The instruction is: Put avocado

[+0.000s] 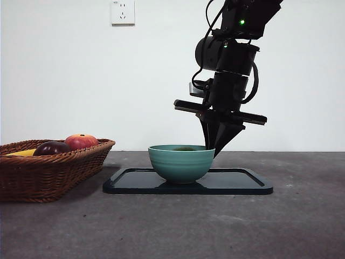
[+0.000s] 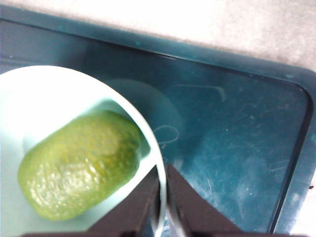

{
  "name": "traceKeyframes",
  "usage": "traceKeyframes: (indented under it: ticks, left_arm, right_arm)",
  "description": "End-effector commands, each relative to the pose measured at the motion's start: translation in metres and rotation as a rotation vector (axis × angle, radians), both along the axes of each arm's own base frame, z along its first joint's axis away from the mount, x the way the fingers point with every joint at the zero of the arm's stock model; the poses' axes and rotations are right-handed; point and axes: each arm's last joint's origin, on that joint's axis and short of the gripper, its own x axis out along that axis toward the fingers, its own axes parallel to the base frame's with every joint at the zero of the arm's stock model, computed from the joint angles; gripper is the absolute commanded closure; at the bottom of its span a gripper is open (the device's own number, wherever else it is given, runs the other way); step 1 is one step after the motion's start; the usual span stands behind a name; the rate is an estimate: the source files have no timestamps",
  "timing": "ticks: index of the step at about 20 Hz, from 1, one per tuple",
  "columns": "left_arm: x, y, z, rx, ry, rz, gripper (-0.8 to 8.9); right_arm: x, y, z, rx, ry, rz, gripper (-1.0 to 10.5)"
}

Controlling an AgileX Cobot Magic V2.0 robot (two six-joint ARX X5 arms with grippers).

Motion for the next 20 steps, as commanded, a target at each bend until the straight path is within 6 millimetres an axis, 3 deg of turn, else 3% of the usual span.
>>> traceKeyframes:
  ticks: [1, 4, 6, 8, 12, 14, 17, 20]
  left_arm:
    - [0.0, 0.0, 0.003, -0.004, -0.019, -0.019, 2.83]
    - [0.0, 0.0, 0.003, -0.004, -0.019, -0.018, 2.83]
    - [0.0, 0.0, 0.003, -0.004, -0.019, -0.018, 2.83]
    - [0.0, 0.0, 0.003, -0.004, -0.018, -0.018, 2.83]
    - [0.0, 0.0, 0.002, 0.0, -0.016, -0.019, 2.83]
    - [0.0, 0.0, 0.002, 0.002, -0.015, -0.019, 2.83]
    - [0.0, 0.0, 0.002, 0.002, -0.015, -0.019, 2.83]
    - [-0.001, 0.0, 0.002, 0.002, -0.015, -0.019, 2.83]
  right_arm:
    - [0.005, 0.005, -0.005, -0.007, -0.003, 0.013, 8.4]
    - [0.006, -0.002, 0.009, -0.014, -0.048, -0.011, 6.2]
    - [-0.004, -0.013, 0.043, -0.043, -0.121, -0.013, 5.2]
    - [-0.03, -0.026, 0.084, -0.071, -0.149, 0.022, 4.4]
    - [-0.115, -0.059, 0.16, -0.146, -0.241, 0.021, 3.6]
    - [-0.162, -0.078, 0.185, -0.139, -0.298, 0.026, 3.6]
    - [-0.224, -0.106, 0.2, -0.089, -0.382, 0.043, 3.6]
    - [-0.279, -0.136, 0.191, -0.026, -0.475, 0.046, 3.6]
